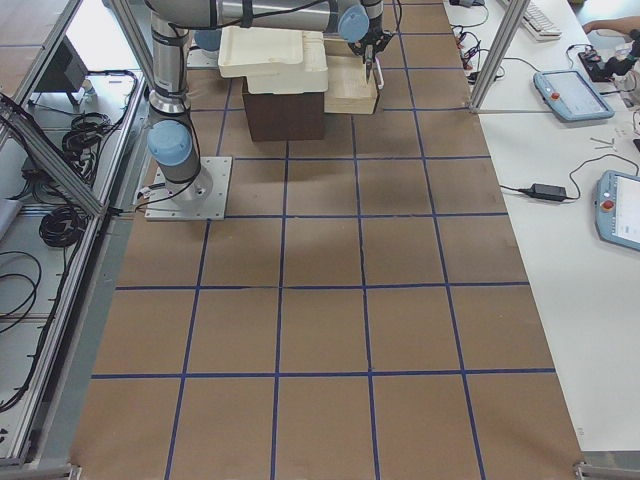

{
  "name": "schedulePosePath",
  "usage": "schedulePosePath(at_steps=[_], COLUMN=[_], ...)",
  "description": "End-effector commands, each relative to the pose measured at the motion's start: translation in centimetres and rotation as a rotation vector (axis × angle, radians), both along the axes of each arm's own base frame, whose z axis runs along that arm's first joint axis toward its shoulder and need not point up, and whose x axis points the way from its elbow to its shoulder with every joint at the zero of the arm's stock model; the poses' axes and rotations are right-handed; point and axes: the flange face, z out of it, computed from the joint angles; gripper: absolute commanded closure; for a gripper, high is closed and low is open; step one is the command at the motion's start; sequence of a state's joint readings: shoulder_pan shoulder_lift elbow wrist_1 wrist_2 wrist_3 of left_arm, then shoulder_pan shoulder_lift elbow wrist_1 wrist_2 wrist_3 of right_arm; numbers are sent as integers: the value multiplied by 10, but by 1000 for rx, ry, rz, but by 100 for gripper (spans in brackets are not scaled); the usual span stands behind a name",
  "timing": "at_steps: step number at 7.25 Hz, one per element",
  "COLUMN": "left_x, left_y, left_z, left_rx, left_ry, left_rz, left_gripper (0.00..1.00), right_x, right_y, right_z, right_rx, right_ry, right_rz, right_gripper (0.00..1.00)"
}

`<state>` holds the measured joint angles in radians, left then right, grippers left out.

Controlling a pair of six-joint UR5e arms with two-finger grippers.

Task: Put scissors in drawer and close it
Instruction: 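Lift the scissors with the right gripper and carry them over the open drawer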

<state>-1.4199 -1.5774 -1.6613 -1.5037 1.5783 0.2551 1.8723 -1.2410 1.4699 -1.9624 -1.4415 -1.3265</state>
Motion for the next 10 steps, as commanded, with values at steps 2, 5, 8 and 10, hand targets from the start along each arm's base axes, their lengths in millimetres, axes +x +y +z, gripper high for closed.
schedulePosePath(at_steps=[2,5,8,10], left_x=[7,2,11,9], left_y=[-6,-1,-19,-11], left_z=[14,0,50,72], left_rx=[-31,5,-79,7], left_ry=[-8,2,-13,26], left_rz=[29,68,180,191], left_gripper=[0,0,0,0], right_x=[41,69,72,70], right_y=[10,15,15,18], right_z=[-33,-47,-67,-78], right_rx=[58,67,79,95], right_ry=[16,67,120,129], right_rz=[-64,-69,-71,-67], right_gripper=[97,96,95,95])
